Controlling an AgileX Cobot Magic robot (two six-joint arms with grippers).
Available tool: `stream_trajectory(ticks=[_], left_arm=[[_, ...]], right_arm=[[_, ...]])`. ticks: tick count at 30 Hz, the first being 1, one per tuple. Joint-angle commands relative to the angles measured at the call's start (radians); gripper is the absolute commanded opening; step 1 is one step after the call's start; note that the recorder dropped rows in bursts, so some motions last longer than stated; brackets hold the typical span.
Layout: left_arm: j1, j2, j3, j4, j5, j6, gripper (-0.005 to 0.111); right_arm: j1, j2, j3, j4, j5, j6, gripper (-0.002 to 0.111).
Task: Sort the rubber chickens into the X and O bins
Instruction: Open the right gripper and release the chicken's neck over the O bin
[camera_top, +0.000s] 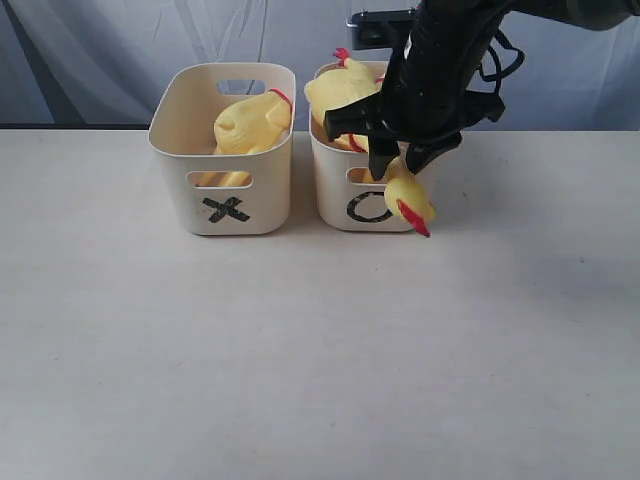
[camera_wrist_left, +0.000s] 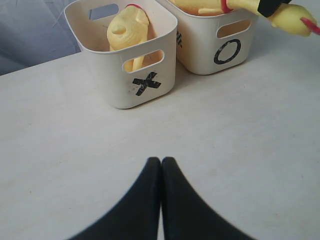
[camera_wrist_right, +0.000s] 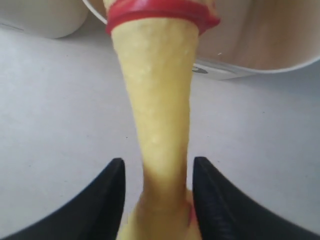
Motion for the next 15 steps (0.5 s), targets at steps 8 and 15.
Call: stream_trajectory(ticks=[8,15], left_arm=[[0.001,-0.007,0.002,0.000,-0.006,0.000,0.000],[0.001,-0.007,0.002,0.000,-0.006,0.000,0.000]], right_arm=[[-0.002,-0.005,-0.002,-0.007,0.005,-0.008,0.052],[-0.002,-0.029,-0.004,-0.007,0.005,-0.008,0.052]])
